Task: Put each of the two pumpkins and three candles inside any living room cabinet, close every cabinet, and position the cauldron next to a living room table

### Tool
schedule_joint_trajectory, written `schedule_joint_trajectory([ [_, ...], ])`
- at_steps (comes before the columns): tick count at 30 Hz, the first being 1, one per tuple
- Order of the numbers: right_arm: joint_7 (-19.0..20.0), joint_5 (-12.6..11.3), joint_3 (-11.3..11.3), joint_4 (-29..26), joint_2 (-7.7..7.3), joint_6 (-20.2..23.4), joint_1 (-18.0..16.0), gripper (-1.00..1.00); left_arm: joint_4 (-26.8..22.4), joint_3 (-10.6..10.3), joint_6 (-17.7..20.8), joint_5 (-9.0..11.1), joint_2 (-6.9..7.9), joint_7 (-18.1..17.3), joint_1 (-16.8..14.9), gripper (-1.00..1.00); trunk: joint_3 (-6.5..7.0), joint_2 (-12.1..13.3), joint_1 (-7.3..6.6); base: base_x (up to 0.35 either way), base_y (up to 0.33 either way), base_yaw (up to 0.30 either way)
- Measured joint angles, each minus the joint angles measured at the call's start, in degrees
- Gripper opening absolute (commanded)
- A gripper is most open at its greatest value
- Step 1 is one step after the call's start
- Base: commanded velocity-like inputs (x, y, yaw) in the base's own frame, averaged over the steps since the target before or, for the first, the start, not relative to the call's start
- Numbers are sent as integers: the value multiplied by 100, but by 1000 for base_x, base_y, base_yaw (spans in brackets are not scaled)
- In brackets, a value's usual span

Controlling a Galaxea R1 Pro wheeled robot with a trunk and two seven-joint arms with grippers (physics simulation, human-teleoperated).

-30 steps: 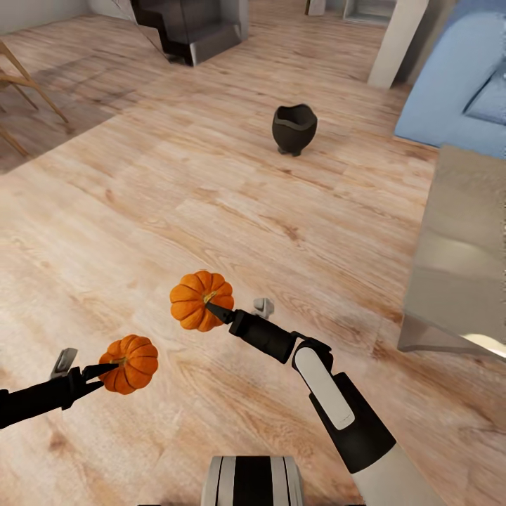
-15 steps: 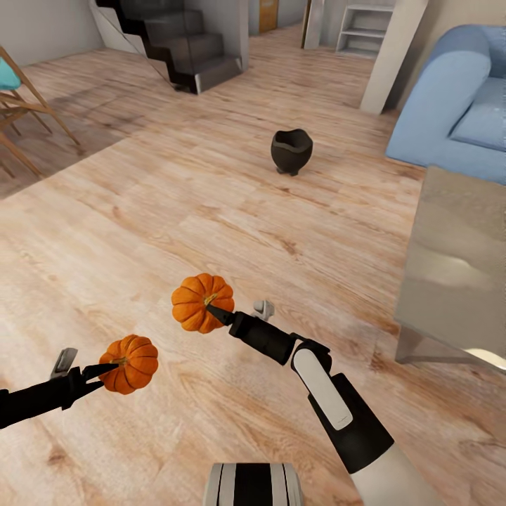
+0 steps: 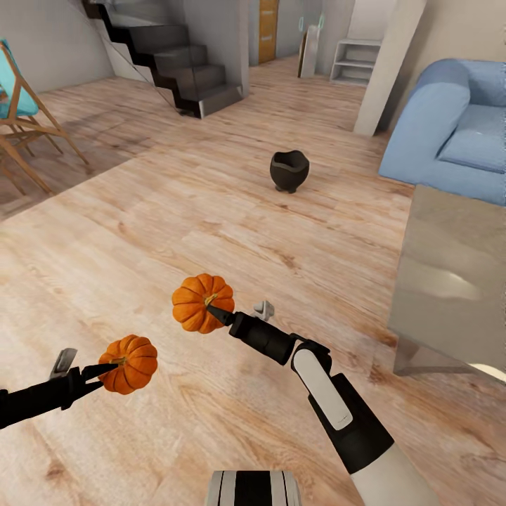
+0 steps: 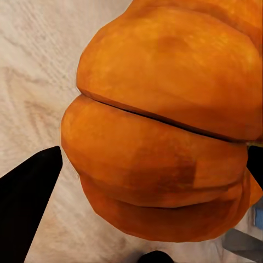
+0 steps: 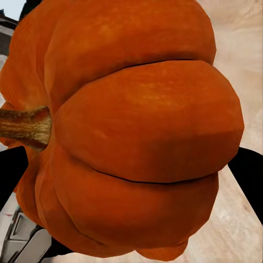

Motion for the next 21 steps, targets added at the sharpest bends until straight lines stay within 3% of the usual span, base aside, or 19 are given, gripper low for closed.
schedule_joint_trajectory([
  [21,18,-13,3,9,-2,-208,0,-100,26,-9,-1,7,-8,0,0,-100,665,28,-54,0,0,0],
])
